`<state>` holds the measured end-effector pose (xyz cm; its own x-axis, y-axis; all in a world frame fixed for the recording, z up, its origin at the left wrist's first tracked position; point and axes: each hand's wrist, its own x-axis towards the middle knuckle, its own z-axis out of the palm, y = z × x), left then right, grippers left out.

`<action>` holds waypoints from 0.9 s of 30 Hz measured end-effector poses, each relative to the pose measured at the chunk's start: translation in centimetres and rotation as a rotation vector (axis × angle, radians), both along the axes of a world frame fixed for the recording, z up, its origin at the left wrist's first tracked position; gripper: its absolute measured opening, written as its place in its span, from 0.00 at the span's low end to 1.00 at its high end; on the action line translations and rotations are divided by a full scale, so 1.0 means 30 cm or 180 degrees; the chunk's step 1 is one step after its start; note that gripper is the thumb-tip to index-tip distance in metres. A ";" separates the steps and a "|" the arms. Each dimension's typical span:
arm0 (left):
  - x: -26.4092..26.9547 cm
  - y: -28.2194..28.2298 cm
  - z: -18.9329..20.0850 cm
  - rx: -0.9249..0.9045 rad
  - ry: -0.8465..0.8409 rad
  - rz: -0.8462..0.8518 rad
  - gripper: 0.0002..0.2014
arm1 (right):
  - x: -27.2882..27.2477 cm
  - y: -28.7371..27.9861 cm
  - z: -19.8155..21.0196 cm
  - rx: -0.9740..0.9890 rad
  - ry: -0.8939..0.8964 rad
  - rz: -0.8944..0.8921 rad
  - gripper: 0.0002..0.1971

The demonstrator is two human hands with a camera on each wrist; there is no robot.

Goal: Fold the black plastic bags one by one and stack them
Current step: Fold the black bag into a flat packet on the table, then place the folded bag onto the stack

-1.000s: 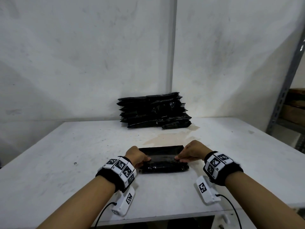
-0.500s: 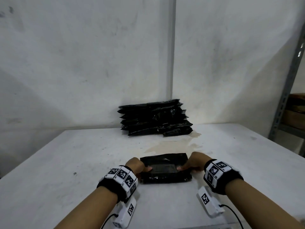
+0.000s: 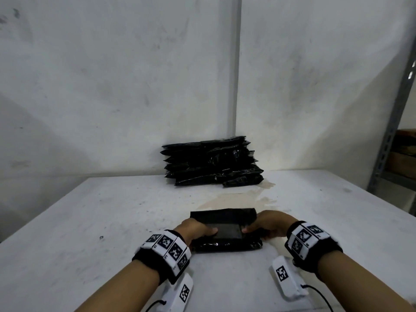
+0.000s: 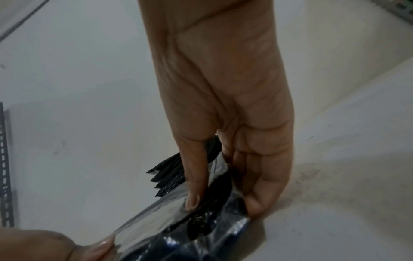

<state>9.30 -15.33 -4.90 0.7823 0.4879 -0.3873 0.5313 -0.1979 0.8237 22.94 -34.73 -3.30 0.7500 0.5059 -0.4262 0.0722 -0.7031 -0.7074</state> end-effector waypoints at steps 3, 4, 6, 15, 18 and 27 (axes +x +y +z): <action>-0.005 0.016 0.000 -0.0063 -0.0271 0.0088 0.36 | 0.006 -0.015 -0.007 0.0340 0.0303 -0.0054 0.09; -0.011 0.020 0.006 -0.0140 -0.0354 0.0107 0.38 | 0.011 -0.017 -0.012 0.0503 0.0355 -0.0071 0.13; -0.022 0.031 0.019 -0.0329 -0.0530 0.0161 0.35 | 0.015 -0.021 -0.011 0.0739 0.0472 -0.0098 0.22; -0.085 0.022 0.102 -0.2040 -0.1161 -0.0171 0.13 | -0.002 -0.019 0.020 0.1716 0.1001 0.0085 0.27; -0.091 0.020 0.103 -0.2334 -0.1407 -0.0085 0.15 | -0.008 -0.010 0.038 0.1808 0.0944 0.0092 0.38; -0.094 0.004 0.111 -0.2638 -0.1600 0.0115 0.21 | -0.062 0.033 0.064 0.2074 0.1200 0.0221 0.21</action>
